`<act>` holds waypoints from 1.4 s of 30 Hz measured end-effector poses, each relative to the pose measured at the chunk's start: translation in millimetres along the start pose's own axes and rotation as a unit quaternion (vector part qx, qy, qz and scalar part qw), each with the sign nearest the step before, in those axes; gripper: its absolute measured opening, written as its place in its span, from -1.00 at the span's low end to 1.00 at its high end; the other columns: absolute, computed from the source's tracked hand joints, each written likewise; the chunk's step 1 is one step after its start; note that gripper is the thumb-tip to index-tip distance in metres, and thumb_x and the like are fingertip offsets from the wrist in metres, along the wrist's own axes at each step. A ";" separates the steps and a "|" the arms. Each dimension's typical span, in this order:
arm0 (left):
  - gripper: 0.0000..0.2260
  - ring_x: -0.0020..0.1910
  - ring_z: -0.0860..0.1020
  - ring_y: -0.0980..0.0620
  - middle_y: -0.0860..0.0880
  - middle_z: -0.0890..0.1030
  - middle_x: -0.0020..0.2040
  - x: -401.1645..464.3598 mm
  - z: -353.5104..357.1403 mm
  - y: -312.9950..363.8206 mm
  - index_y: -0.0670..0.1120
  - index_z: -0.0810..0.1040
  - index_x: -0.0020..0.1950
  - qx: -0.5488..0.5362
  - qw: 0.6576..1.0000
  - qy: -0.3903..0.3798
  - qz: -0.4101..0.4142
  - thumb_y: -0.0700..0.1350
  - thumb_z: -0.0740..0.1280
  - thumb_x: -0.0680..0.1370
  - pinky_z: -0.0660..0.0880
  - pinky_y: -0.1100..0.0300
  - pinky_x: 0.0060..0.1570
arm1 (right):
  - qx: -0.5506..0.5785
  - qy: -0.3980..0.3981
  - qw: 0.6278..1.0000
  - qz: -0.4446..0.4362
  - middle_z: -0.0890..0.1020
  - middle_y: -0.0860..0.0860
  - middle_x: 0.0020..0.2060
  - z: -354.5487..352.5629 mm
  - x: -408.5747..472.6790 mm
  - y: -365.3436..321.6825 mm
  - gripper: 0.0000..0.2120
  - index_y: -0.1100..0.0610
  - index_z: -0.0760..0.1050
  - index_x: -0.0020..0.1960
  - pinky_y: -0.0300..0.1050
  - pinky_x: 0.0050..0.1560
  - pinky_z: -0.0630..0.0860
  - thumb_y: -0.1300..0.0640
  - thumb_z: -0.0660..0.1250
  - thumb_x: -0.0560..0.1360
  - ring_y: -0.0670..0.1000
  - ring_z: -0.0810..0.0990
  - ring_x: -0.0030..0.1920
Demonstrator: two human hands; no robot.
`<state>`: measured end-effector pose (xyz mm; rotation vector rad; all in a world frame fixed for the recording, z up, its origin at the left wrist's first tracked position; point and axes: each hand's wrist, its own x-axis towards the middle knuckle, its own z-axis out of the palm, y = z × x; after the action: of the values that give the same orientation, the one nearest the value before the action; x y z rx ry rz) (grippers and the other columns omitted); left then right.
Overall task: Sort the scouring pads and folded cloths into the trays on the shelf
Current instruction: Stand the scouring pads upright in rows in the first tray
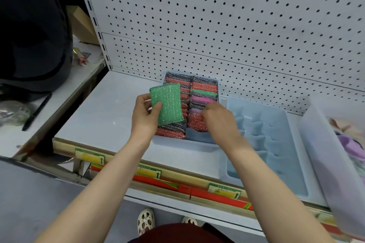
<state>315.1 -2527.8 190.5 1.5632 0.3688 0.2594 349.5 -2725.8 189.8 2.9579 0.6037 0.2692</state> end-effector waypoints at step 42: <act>-0.58 0.41 0.31 -0.02 -0.01 0.43 0.41 -2.2 -8.6 -37.9 -0.10 0.46 0.41 0.408 0.863 -0.221 0.201 -0.06 0.36 0.57 0.22 0.17 0.37 | 0.165 0.023 0.980 0.107 0.65 0.03 -0.06 10.7 -34.5 -8.8 -0.78 0.09 0.64 0.04 -0.01 -0.14 0.53 0.14 0.50 0.41 0.14 0.56 0.02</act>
<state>307.0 -2520.7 153.0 2.4724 -0.2688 0.0434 317.0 -2732.3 172.9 3.3523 0.3637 0.2812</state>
